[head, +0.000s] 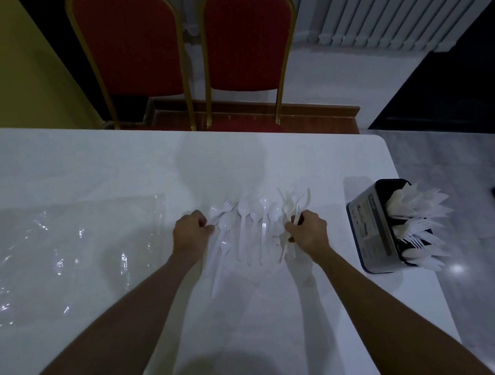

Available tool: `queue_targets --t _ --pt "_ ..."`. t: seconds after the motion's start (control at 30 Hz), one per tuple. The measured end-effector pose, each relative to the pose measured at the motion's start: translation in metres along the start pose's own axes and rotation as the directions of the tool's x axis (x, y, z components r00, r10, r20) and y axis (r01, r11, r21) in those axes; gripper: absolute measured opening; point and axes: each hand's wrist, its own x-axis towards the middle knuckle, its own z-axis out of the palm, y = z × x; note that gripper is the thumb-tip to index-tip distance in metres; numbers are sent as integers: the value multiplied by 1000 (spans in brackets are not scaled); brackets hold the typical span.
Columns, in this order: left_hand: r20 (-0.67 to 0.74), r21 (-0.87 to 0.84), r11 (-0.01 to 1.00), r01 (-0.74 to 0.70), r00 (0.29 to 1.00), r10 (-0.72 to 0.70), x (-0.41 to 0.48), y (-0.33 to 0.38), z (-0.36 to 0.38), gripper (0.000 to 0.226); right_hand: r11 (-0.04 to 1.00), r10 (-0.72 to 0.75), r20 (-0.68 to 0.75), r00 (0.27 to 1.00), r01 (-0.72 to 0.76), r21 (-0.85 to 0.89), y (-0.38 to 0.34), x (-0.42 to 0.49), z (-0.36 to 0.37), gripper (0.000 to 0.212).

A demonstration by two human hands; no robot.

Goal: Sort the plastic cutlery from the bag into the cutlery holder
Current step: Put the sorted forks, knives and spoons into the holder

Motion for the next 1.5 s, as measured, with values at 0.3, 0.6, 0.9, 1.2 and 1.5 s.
queue_targets --t 0.3,0.6,0.9,1.2,1.5 --pt "-20 -49 998 34 999 -35 -9 -12 -12 26 999 -30 18 999 30 -32 -4 0 8 21" --pt "109 44 999 -2 994 -3 -66 0 11 45 999 -46 44 998 47 -13 -20 -6 7 17" --pt "156 126 991 37 986 -57 -67 5 18 28 1000 -15 56 998 14 21 -10 -16 0 18" --pt "365 -56 988 142 924 -112 -58 -9 1 15 998 -9 121 993 1 65 -8 -24 -5 15" --pt "413 -401 898 179 911 3 -47 27 -46 14 973 -32 112 993 5 233 -17 -44 -36 20"
